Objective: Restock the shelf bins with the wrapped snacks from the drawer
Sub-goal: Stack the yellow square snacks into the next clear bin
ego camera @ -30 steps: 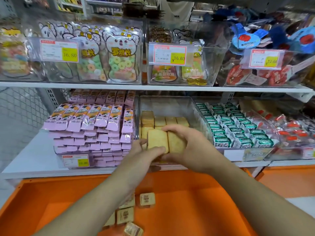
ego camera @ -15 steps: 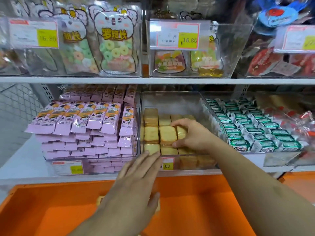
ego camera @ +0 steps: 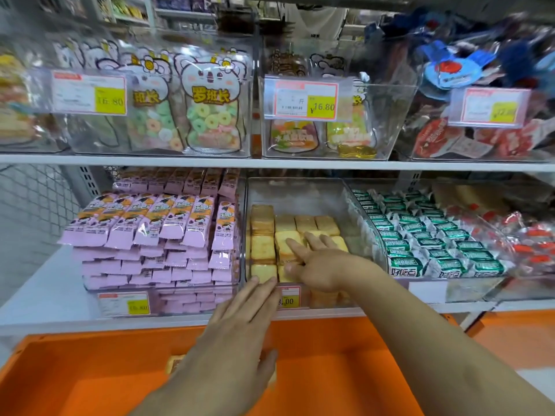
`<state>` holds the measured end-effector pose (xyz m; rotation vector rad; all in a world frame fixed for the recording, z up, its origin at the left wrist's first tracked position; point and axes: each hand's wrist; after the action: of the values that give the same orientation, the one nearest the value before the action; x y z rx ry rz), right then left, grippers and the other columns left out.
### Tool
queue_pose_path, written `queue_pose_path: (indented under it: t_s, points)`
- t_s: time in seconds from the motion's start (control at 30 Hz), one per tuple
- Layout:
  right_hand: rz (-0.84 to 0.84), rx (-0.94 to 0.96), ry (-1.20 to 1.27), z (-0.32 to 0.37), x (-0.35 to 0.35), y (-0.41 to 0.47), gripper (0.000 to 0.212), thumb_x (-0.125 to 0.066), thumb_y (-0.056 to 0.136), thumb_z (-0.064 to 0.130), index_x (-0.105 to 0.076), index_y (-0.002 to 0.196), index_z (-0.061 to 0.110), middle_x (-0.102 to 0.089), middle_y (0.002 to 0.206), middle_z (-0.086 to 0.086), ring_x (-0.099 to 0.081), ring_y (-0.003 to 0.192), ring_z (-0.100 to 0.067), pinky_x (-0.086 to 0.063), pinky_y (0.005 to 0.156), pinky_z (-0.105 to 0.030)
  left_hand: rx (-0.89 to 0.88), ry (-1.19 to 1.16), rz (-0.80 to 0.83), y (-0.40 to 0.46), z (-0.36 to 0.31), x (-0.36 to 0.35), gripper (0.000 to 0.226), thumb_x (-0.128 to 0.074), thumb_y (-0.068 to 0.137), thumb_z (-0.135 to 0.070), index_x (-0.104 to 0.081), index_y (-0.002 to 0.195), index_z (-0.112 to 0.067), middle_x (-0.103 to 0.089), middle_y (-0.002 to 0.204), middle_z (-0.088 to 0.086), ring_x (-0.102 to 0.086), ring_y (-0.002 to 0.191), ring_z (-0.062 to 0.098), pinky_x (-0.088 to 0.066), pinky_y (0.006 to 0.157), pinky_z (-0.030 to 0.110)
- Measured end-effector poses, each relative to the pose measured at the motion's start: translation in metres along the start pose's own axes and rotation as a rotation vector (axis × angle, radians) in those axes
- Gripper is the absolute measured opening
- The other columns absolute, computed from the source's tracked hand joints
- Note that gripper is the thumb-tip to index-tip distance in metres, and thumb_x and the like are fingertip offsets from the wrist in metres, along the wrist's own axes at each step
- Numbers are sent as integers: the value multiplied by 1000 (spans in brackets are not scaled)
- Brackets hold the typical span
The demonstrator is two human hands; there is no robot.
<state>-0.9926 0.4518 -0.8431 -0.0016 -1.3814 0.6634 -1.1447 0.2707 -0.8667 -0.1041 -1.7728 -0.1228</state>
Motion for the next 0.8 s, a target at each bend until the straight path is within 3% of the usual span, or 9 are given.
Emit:
queue_pose_path:
  t_s: [0.07, 0.17, 0.47, 0.67, 0.8]
  points:
    - [-23, -1, 12, -1, -1, 3, 71, -32, 105, 67, 2, 164, 48, 20, 173, 10, 23, 159, -25, 1, 129, -57, -3, -19, 6, 0, 3, -1, 86, -46, 104, -51, 18, 162, -41, 34, 162, -29, 35, 148, -2, 36, 104, 19]
    - [-42, 0, 21, -3, 1, 10, 70, -31, 106, 65, 3, 164, 47, 21, 173, 8, 23, 158, -26, 4, 129, -54, -17, -49, 61, 1, 7, 0, 87, -45, 103, -55, 21, 159, -47, 44, 151, -38, 43, 141, -6, 13, 120, 34]
    - [-109, -8, 10, -6, 7, 35, 70, -36, 106, 62, -2, 165, 46, 16, 174, 6, 19, 160, -27, 4, 127, -51, -4, -51, 91, 1, 8, 3, 84, -45, 103, -55, 17, 160, -47, 43, 149, -41, 45, 137, -11, 9, 120, 32]
    - [-155, 26, -67, -10, -2, 43, 73, -35, 106, 63, 6, 164, 46, 19, 174, 4, 21, 159, -29, 5, 129, -52, 15, -36, 112, 2, 7, 1, 86, -46, 103, -54, 18, 160, -47, 45, 148, -41, 44, 139, -8, 2, 127, 41]
    - [-175, 49, -48, -17, 1, 28, 88, -49, 98, 67, 8, 163, 49, 20, 174, 6, 23, 159, -27, 6, 129, -51, 19, -49, 123, 1, 7, 2, 86, -47, 103, -54, 16, 160, -47, 43, 148, -42, 43, 140, -9, 2, 127, 41]
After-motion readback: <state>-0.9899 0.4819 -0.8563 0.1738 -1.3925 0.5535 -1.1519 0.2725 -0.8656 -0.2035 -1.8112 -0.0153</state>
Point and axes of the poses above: each hand's wrist, its own y-axis towards the middle knuckle, its own x-axis out of the back of the hand, z = x × y
